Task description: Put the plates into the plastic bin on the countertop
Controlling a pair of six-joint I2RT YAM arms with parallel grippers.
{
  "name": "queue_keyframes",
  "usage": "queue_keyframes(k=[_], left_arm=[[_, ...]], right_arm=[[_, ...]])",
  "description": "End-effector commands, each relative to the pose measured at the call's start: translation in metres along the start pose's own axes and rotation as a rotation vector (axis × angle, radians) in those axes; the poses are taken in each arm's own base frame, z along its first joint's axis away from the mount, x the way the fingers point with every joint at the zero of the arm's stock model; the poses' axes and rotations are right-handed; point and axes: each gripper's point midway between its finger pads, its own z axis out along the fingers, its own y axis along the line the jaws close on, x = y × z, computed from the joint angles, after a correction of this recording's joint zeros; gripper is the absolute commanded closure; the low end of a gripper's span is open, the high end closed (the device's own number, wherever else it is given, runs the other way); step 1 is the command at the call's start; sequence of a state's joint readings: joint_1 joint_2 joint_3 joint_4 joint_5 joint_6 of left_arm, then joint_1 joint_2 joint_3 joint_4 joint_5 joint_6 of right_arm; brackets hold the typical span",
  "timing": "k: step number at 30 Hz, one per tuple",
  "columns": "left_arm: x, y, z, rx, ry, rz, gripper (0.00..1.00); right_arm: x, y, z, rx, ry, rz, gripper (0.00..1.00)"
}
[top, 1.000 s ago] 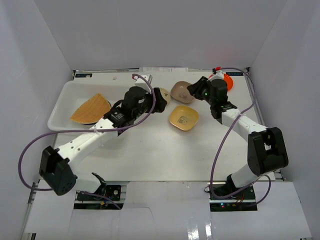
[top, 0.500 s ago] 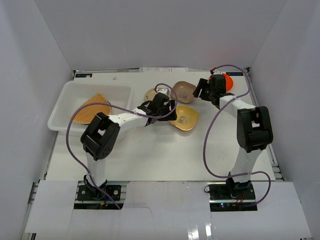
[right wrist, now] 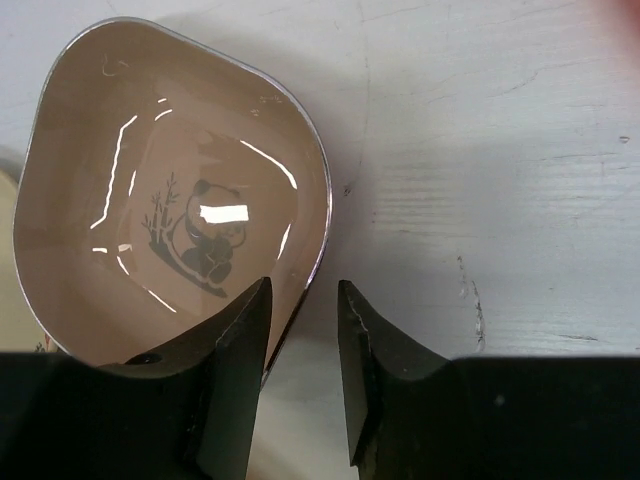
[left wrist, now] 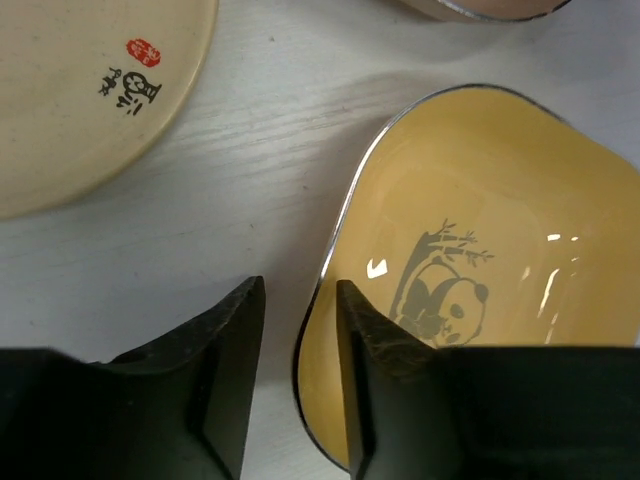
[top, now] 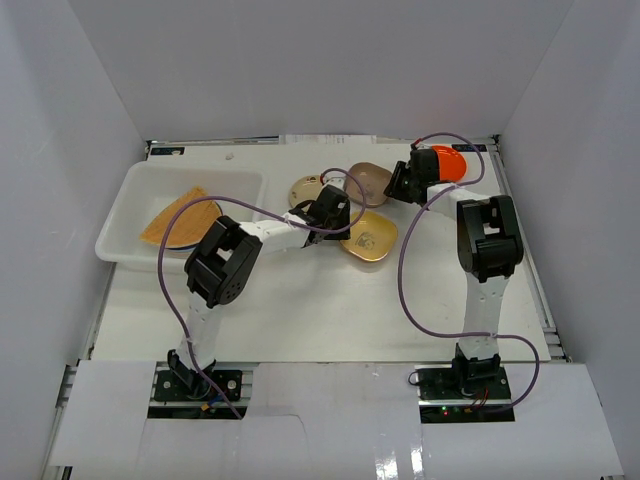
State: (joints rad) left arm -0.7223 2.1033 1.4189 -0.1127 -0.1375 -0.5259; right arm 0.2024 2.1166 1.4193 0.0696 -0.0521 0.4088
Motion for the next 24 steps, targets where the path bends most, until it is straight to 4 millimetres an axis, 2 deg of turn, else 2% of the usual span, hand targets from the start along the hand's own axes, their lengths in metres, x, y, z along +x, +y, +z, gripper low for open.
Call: queue_keyframes(k=[1, 2, 3, 5, 6, 7, 8, 9, 10, 13, 14, 15, 16, 17, 18, 20, 21, 23, 24], left_arm=[[-0.009, -0.001, -0.004, -0.009, -0.021, 0.029, 0.57], [-0.009, -0.001, -0.005, -0.01, -0.019, 0.032, 0.63], [-0.009, -0.001, -0.006, -0.009, -0.021, 0.035, 0.74], [-0.011, 0.0, -0.012, -0.012, -0.025, 0.038, 0.81], [-0.013, 0.0, -0.015, -0.009, -0.031, 0.037, 0.85], [-0.01, 0.002, -0.018, -0.01, -0.025, 0.038, 0.87], [-0.016, -0.001, -0.026, 0.001, -0.039, 0.035, 0.9], [-0.017, -0.003, -0.03, 0.013, -0.039, 0.034, 1.0], [-0.013, -0.003, -0.034, 0.021, -0.031, 0.035, 1.0], [-0.034, -0.018, -0.065, 0.097, -0.085, 0.018, 1.0], [-0.032, -0.017, -0.072, 0.107, -0.087, 0.022, 1.0], [-0.051, -0.026, -0.095, 0.146, -0.149, 0.017, 1.0], [-0.058, -0.025, -0.105, 0.149, -0.178, 0.019, 1.0], [-0.058, -0.021, -0.113, 0.14, -0.19, 0.025, 1.0], [-0.074, -0.023, -0.138, 0.154, -0.246, 0.019, 1.0], [-0.086, -0.017, -0.16, 0.13, -0.301, 0.018, 1.0], [-0.1, -0.018, -0.185, 0.144, -0.348, 0.011, 1.0], [-0.109, -0.004, -0.208, 0.086, -0.376, 0.015, 1.0], [-0.114, 0.004, -0.219, 0.055, -0.392, 0.012, 1.0]], right_arm=[[-0.022, 0.001, -0.002, 0.008, -0.069, 0.017, 0.62], [-0.023, -0.001, -0.002, 0.02, -0.076, 0.017, 0.64], [-0.021, -0.003, -0.003, 0.024, -0.074, 0.023, 0.67], [-0.028, -0.008, -0.009, 0.057, -0.107, 0.028, 0.7], [-0.022, -0.013, -0.011, 0.073, -0.105, 0.036, 0.72], [-0.027, -0.011, -0.018, 0.074, -0.124, 0.038, 0.74], [-0.032, -0.013, -0.022, 0.083, -0.148, 0.04, 0.78], [-0.023, -0.016, -0.025, 0.089, -0.138, 0.042, 0.79], [-0.031, -0.013, -0.034, 0.084, -0.162, 0.041, 0.82], [-0.036, -0.015, -0.052, 0.101, -0.2, 0.04, 0.91], [-0.038, -0.015, -0.057, 0.102, -0.21, 0.039, 0.92], [-0.04, -0.016, -0.062, 0.105, -0.219, 0.041, 0.92], [-0.042, -0.015, -0.073, 0.103, -0.235, 0.041, 0.92], [-0.044, -0.015, -0.079, 0.101, -0.246, 0.042, 0.92], [-0.055, -0.01, -0.093, 0.087, -0.283, 0.044, 0.92], [-0.052, -0.01, -0.104, 0.073, -0.286, 0.051, 0.92], [-0.059, -0.004, -0.116, 0.056, -0.314, 0.05, 0.92], [-0.063, 0.006, -0.134, 0.014, -0.342, 0.049, 0.92], [-0.056, 0.004, -0.132, 0.012, -0.324, 0.048, 0.92]])
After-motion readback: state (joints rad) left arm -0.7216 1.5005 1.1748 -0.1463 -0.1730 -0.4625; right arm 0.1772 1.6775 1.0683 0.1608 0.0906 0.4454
